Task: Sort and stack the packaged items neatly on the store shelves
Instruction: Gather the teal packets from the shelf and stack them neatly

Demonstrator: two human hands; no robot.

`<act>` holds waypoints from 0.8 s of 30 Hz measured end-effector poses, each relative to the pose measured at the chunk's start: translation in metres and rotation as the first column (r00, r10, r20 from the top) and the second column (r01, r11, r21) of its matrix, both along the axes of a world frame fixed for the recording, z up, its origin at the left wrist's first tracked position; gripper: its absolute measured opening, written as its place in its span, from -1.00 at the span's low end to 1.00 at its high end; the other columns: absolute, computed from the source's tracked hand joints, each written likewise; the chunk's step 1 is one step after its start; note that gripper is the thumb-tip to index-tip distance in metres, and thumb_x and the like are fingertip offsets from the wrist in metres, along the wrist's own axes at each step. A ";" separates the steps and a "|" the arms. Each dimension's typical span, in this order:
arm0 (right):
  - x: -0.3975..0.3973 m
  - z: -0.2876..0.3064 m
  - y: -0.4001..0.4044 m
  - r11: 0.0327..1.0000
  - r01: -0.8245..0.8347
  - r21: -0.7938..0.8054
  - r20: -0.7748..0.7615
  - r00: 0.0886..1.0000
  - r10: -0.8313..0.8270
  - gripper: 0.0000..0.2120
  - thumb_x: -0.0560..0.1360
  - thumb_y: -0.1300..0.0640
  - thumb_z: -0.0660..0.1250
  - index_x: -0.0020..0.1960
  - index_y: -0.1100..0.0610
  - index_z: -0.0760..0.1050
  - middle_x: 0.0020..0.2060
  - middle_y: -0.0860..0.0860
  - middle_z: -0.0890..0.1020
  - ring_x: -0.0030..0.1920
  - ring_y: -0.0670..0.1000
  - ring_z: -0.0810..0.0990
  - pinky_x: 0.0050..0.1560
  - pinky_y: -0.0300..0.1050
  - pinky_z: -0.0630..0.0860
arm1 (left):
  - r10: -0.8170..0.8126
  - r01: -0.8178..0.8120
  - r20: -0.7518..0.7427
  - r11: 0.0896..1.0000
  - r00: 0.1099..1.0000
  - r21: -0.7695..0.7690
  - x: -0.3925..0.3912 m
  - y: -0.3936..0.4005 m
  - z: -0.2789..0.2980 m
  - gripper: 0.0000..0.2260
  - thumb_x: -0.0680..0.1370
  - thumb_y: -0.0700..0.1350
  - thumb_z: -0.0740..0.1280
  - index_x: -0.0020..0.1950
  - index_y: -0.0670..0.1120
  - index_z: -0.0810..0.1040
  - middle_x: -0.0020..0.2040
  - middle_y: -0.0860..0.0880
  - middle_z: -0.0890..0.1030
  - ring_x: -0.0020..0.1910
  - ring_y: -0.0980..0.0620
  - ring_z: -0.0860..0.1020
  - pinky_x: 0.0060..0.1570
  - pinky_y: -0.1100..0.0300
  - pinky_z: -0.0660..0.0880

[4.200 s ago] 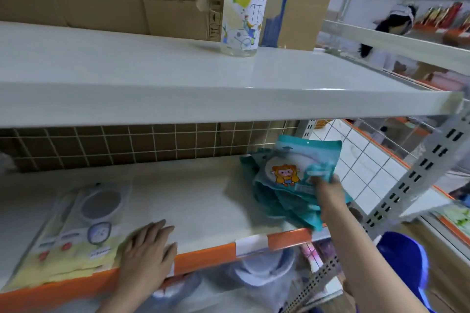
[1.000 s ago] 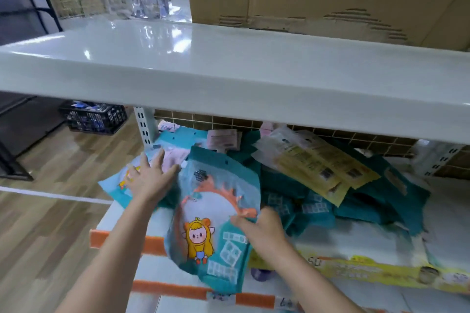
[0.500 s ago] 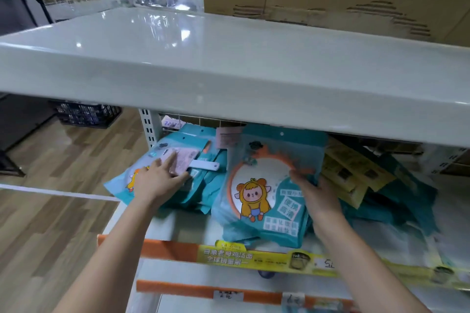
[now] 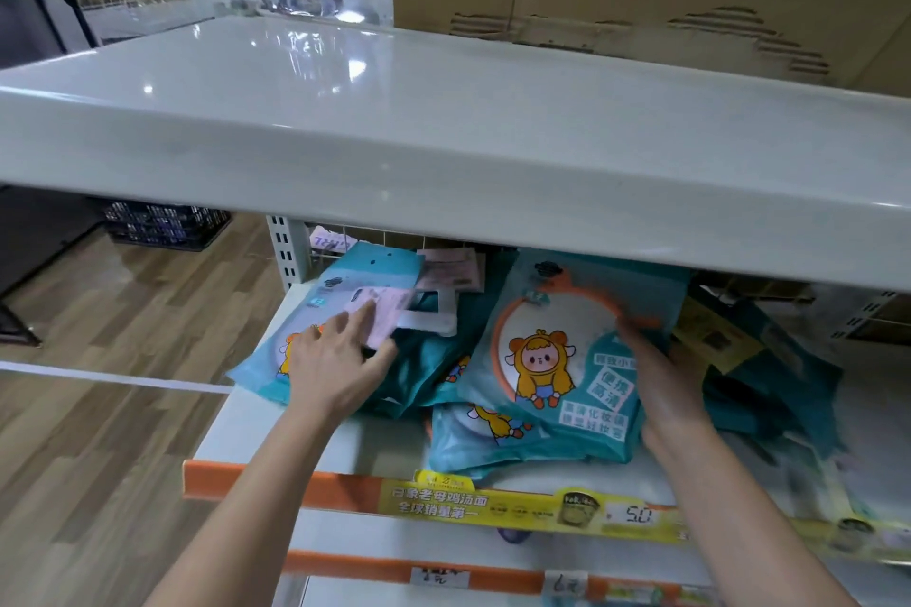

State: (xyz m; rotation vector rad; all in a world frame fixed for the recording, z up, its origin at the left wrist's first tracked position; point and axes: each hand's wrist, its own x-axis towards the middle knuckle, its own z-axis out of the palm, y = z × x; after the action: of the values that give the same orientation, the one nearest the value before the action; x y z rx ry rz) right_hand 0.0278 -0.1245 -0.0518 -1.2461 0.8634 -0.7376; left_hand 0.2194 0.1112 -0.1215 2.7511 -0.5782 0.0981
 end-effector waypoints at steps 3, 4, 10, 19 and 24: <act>-0.006 0.004 -0.008 0.999 0.041 0.021 0.028 0.999 -0.042 -0.69 0.51 0.10 0.37 0.22 0.15 0.49 0.08 0.10 0.63 0.07 0.09 0.63 0.09 0.02 0.54 | 0.035 -0.036 -0.019 0.998 0.999 -0.057 0.001 -0.003 -0.003 -0.21 0.34 0.37 -0.24 0.49 0.15 0.23 0.37 -0.09 0.45 0.19 -0.24 0.43 0.19 0.00 0.28; -0.008 0.005 -0.010 0.998 0.048 0.032 0.038 0.998 -0.049 -0.70 0.52 0.10 0.36 0.22 0.15 0.49 0.07 0.10 0.64 0.05 0.08 0.63 0.05 -0.01 0.54 | 0.037 -0.039 -0.028 0.998 0.999 -0.055 -0.001 -0.005 -0.004 -0.21 0.33 0.39 -0.23 0.50 0.18 0.21 0.40 -0.08 0.41 0.22 -0.24 0.40 0.22 0.00 0.25; -0.018 0.012 -0.017 0.997 0.062 0.053 0.059 0.996 -0.065 -0.71 0.51 0.07 0.38 0.19 0.09 0.46 -0.02 0.03 0.64 -0.04 0.02 0.65 -0.05 -0.04 0.56 | -0.039 0.013 -0.117 0.977 0.992 -0.214 -0.012 -0.023 0.002 -0.25 0.30 0.42 -0.18 0.47 0.29 0.20 0.46 0.00 0.34 0.30 -0.19 0.27 0.35 -0.08 0.12; -0.037 0.025 -0.033 0.997 0.075 0.012 0.068 0.995 -0.075 -0.95 0.52 0.12 0.35 -0.05 0.05 0.48 -0.16 0.00 0.62 -0.16 -0.01 0.62 -0.15 -0.08 0.49 | -0.241 0.185 -0.099 0.902 0.966 -0.391 -0.019 -0.069 0.026 -0.39 0.42 0.32 -0.07 0.45 0.24 0.30 0.46 0.01 0.36 0.23 -0.12 0.33 0.24 0.04 0.25; -0.046 0.029 -0.040 0.996 0.088 0.015 0.058 0.994 -0.089 -0.93 0.53 0.15 0.34 -0.09 0.05 0.45 -0.22 -0.01 0.60 -0.23 -0.04 0.61 -0.22 -0.11 0.47 | -0.344 0.317 -0.042 0.901 0.938 -0.297 -0.024 -0.093 0.038 -0.29 0.38 0.28 -0.20 0.39 0.11 0.41 0.44 0.06 0.38 0.39 0.00 0.31 0.17 0.07 0.20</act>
State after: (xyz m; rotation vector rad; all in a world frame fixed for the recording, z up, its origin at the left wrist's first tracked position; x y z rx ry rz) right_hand -0.0177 -0.1649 -0.0223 -1.1752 0.8780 -0.8350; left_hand 0.1951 0.0178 -0.0838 2.3279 -0.9189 -0.0265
